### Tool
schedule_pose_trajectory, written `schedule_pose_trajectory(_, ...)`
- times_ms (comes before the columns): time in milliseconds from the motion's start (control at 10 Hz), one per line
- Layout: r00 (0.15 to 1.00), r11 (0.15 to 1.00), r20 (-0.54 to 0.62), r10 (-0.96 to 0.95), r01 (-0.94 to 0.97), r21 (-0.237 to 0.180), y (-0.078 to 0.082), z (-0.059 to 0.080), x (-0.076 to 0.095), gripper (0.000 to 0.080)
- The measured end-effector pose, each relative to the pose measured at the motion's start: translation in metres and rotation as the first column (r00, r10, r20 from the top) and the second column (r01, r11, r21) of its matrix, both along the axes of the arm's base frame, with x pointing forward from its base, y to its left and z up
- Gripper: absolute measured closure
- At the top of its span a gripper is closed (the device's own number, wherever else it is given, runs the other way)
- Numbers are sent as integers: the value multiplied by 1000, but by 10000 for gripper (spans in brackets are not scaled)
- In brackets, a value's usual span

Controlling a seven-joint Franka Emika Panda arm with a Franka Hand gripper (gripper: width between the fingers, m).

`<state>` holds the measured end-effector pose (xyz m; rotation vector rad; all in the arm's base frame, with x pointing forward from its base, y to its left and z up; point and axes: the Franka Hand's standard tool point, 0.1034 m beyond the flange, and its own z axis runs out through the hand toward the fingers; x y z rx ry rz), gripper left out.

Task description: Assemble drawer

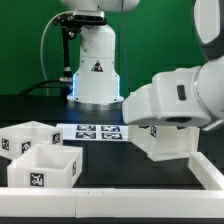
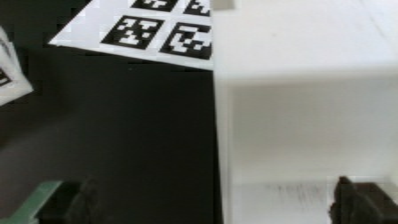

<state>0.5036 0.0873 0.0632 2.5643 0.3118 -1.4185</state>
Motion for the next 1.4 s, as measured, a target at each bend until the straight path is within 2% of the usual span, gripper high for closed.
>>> schedule_pose_trajectory(200, 1000, 1000, -25, -6, 6, -10, -7, -6, -10, 151)
schedule_pose_trajectory(500, 1000, 1000, -30, -6, 6, -9, -7, -7, -11, 172)
schedule_pose_trajectory(600, 1000, 1000, -30, -6, 6, -9, -7, -7, -11, 298)
schedule_pose_trajectory(700, 1000, 1000, -30, -6, 6, -9, -7, -8, -12, 298)
schedule_pose_trajectory(800, 1000, 1000, -31, -6, 6, -9, -7, -8, -12, 529)
schedule_pose_trajectory(900, 1000, 1000, -31, -6, 6, -9, -7, -8, -12, 529)
schedule_pose_trajectory(1000, 1000, 1000, -31, -6, 6, -9, -7, -8, -12, 696)
schedule_pose_trajectory(1100, 999, 1000, -32, -5, 5, -5, -7, -7, -12, 761)
schedule_pose_trajectory(1300, 999, 1000, -39, -2, 2, 6, -6, -5, -11, 761)
schedule_pose_trajectory(1400, 999, 1000, -40, -9, 10, 7, -8, 4, -8, 764)
